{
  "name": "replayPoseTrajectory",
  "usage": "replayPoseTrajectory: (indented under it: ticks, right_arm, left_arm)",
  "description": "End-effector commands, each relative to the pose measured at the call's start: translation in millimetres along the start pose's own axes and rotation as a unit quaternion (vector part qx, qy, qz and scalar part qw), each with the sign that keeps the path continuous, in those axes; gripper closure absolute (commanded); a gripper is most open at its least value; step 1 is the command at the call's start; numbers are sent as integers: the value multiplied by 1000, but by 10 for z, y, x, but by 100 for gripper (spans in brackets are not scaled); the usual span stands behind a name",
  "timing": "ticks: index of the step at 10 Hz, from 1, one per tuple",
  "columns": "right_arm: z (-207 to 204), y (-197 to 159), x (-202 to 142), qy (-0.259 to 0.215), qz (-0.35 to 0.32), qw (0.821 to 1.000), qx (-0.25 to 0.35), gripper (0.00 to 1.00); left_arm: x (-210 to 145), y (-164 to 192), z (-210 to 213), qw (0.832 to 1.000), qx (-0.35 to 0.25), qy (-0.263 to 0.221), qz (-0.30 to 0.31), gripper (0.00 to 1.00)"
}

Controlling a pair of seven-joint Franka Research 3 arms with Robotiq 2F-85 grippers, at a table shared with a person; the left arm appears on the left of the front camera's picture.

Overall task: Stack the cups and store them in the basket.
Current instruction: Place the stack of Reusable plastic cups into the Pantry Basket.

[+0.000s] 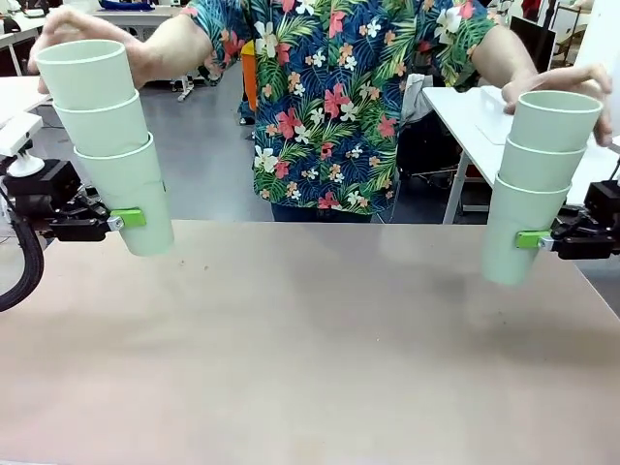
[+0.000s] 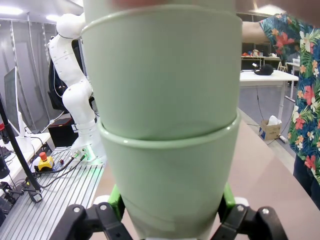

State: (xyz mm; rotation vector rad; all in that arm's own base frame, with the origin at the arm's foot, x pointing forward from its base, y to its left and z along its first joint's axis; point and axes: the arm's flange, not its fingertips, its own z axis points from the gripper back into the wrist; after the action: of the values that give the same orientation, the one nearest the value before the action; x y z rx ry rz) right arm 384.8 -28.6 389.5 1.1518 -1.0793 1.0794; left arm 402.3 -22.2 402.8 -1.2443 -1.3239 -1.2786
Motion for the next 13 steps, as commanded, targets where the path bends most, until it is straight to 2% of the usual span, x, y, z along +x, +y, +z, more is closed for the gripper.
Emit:
replayPoseTrajectory:
  ticks: [1, 13]
  right_arm:
    - [2, -9, 46, 1, 5, 1000, 0, 13]
    - [2, -9, 46, 1, 5, 1000, 0, 13]
  left_arm:
    - [30, -5, -1, 1000, -1, -3, -5, 16]
    - [30, -5, -1, 1000, -1, -3, -5, 16]
